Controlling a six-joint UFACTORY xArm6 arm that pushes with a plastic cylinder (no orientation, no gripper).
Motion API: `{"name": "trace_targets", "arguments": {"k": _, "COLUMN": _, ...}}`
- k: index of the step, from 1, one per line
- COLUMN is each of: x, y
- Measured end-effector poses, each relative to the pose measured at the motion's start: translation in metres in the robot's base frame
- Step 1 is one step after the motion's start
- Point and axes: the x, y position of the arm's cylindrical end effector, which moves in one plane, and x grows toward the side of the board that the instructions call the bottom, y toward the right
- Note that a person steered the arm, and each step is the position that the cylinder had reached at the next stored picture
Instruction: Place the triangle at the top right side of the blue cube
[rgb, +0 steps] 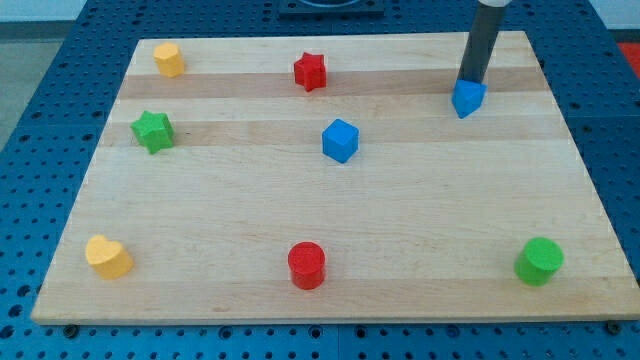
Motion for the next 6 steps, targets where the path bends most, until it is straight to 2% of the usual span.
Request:
{"name": "trace_targets", "arguments": {"k": 3, "x": 0.048, "y": 0.062}}
{"name": "trace_targets", "arguments": {"k": 4, "x": 0.048, "y": 0.059}}
{"name": "trace_targets", "arguments": {"k": 6, "x": 0.047, "y": -0.004}}
